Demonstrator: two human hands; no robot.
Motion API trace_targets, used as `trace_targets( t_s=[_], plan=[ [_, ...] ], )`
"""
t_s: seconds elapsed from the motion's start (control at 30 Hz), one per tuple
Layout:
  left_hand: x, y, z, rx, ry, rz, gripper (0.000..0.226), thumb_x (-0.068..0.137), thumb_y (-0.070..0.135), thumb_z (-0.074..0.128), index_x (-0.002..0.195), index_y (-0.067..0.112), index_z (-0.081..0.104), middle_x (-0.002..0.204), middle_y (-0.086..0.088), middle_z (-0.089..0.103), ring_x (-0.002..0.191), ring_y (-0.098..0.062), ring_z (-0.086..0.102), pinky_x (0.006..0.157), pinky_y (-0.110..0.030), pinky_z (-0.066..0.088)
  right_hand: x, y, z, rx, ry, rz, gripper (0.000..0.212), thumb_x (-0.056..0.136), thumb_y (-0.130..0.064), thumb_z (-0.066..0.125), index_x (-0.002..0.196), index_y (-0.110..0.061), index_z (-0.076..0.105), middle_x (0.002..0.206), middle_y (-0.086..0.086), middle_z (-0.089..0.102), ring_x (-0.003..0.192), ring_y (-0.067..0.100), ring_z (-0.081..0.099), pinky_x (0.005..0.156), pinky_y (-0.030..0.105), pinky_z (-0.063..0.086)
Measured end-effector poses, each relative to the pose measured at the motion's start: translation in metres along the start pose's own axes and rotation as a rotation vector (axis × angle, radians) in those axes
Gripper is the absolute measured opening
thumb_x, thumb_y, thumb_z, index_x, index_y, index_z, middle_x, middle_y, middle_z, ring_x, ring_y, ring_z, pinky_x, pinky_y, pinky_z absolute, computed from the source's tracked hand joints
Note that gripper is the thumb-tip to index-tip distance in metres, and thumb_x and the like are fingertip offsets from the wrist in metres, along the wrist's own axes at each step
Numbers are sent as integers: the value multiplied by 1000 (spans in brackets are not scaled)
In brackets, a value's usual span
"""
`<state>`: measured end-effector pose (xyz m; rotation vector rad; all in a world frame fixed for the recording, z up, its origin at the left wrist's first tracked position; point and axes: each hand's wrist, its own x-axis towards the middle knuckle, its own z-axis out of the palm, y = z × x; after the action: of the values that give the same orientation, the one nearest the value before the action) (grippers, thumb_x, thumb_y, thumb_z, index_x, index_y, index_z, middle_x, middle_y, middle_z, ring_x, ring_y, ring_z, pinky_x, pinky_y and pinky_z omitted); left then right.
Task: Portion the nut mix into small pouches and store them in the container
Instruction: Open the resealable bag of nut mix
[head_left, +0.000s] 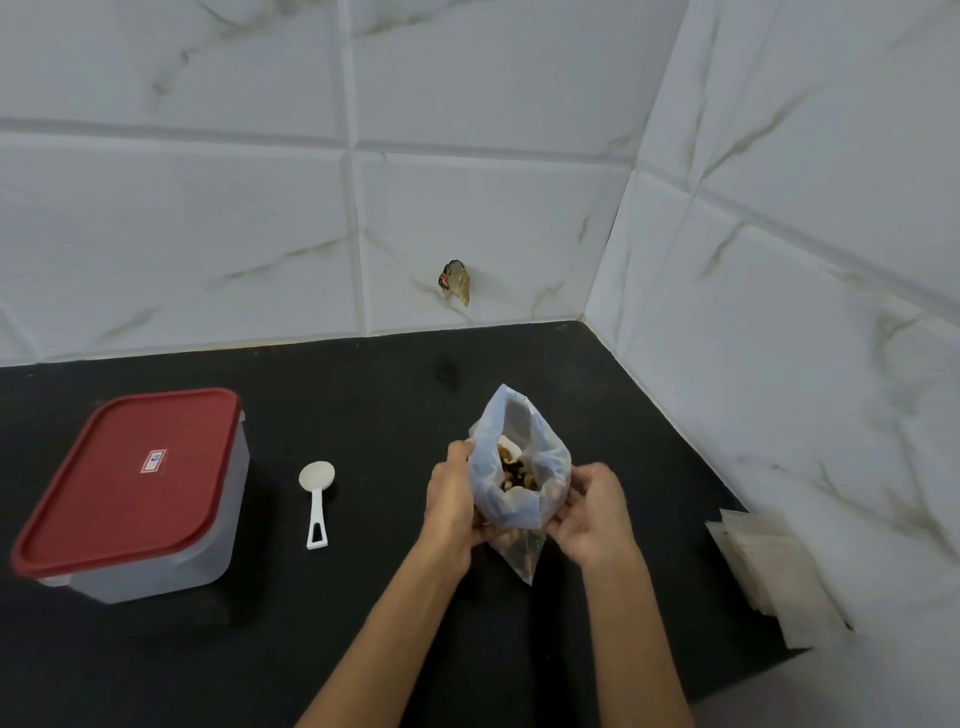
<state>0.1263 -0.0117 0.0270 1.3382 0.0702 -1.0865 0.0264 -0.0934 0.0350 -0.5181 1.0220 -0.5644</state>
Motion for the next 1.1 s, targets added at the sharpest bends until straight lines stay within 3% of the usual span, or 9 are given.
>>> trace_targets(
  t_s=[0.1, 0.23, 0.37, 0.57, 0.73, 0.87, 0.97, 1.03, 1.1],
  plan=[
    [1, 2, -6, 86, 15, 24, 28, 95, 40, 53, 107, 16, 61, 110, -12, 66, 92, -25, 66, 59, -34, 55, 3, -2, 1, -89, 4, 2, 26, 96, -32, 49, 102, -9, 59, 107, 19, 64, 100, 32, 62, 87, 48, 52],
    [5, 6, -15, 160, 11, 37, 21, 93, 34, 58, 97, 15, 66, 103, -9, 67, 85, -19, 61, 61, -29, 48, 5, -4, 0, -228, 43, -16, 16, 96, -25, 52, 104, -12, 57, 108, 15, 62, 102, 29, 61, 90, 48, 51],
    [5, 15, -24, -111, -96, -83, 16, 92, 20, 61, 102, 7, 64, 95, -11, 67, 84, -21, 62, 68, -33, 50, 11, -7, -2, -395, 53, -100, 24, 97, -25, 50, 113, -11, 59, 107, 14, 63, 100, 27, 62, 90, 47, 52],
    [10, 11, -21, -315, -193, -233, 22, 100, 14, 45, 106, 0, 61, 98, -20, 66, 95, -32, 62, 86, -48, 48, 16, -3, -3, -35, -41, 100, 24, 99, -22, 45, 109, -5, 59, 111, 21, 63, 103, 32, 61, 77, 46, 52],
    [13, 8, -15, -224, -138, -233, 28, 97, 6, 35, 101, -2, 62, 79, -18, 69, 81, -30, 64, 72, -47, 52, 17, 0, -6, -48, -116, 165, 23, 94, -13, 47, 109, -2, 61, 112, 22, 63, 104, 34, 61, 85, 46, 52],
    [15, -1, -7, 234, 99, 78, 24, 101, 35, 40, 103, 15, 52, 102, -9, 61, 95, -24, 62, 86, -45, 54, 25, 3, -1, -671, 171, -182, 19, 97, -25, 45, 102, -12, 59, 104, 11, 62, 94, 23, 61, 87, 44, 52],
    [9, -2, -7, 642, 182, 432, 53, 85, 62, 53, 106, 15, 44, 105, 2, 52, 94, -13, 55, 81, -31, 49, 23, -2, -1, -976, 270, -436, 45, 95, -50, 40, 91, -12, 62, 90, 5, 62, 83, 15, 59, 82, 36, 50],
    [7, -2, -6, 821, 213, 620, 64, 78, 51, 71, 120, 16, 36, 113, 3, 40, 96, -14, 50, 77, -27, 45, 20, -4, -1, -1069, 225, -509, 45, 84, -58, 54, 84, -13, 59, 86, 2, 62, 80, 13, 60, 77, 34, 51],
    [7, -1, -3, 960, 183, 777, 54, 79, 28, 74, 118, 20, 38, 113, 2, 36, 91, -14, 49, 73, -28, 47, 17, -2, 1, -1208, 184, -543, 40, 77, -50, 67, 99, -19, 53, 90, -3, 60, 84, 12, 60, 76, 33, 51]
  ],
)
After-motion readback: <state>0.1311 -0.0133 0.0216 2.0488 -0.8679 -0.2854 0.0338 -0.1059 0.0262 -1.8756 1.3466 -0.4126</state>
